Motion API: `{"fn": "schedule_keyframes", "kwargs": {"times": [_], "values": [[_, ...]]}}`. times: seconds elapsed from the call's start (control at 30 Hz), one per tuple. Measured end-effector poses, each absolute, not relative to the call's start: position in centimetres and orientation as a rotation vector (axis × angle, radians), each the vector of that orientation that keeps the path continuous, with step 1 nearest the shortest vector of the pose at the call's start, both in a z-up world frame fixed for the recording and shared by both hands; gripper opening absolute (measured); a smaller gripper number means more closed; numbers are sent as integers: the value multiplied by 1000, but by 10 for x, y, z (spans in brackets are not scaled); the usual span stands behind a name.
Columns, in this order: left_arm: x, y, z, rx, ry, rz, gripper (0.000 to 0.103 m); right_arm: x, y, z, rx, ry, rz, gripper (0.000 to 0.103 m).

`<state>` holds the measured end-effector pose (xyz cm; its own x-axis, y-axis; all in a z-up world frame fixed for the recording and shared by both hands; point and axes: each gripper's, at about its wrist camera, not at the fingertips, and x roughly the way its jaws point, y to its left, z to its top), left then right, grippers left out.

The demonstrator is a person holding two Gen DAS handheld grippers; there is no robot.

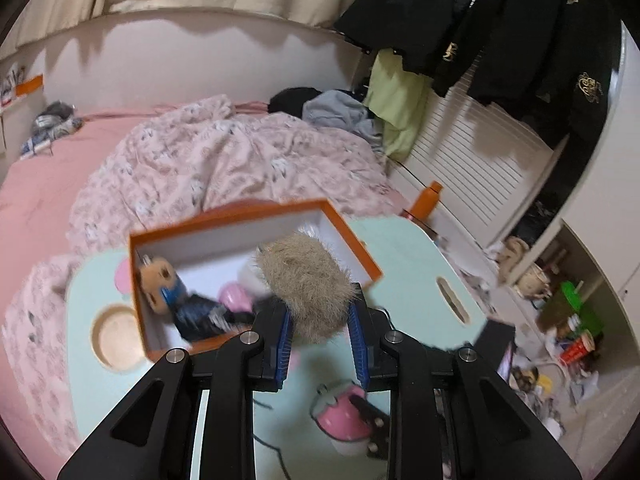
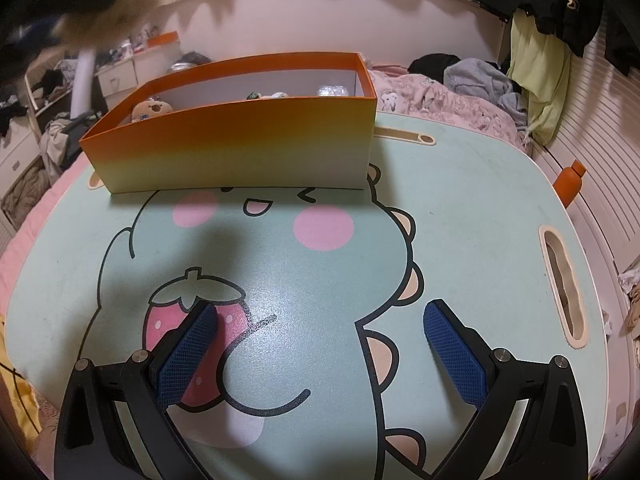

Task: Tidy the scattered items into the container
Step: 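Lift the brown pompom out and set it on the table with the left tool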

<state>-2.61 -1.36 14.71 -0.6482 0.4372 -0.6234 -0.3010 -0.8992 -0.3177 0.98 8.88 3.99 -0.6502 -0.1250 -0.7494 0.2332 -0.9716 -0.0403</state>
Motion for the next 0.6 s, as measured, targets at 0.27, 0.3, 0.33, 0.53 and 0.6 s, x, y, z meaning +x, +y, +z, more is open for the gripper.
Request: {"fn": "schedule_keyframes", "kwargs": {"times": [0.27, 0.3, 0.33, 0.53, 0.6], "values": [[-17, -6, 58, -1157, -250, 2527, 27, 10, 89, 40, 1202, 196, -2679, 103], [-19, -5, 50, -1162, -257, 2533, 28, 10, 89, 40, 1202, 197, -2679, 103], [-19, -4, 44, -1158, -255, 2552, 29, 10, 89, 40, 1202, 197, -2679, 103], [-15, -9, 34, -1111, -355, 2550, 64, 10, 89, 41, 1202, 195, -2679, 103], [-8, -13, 35, -1049, -398, 2561, 72, 11, 89, 41, 1201, 195, -2680, 103]]}}
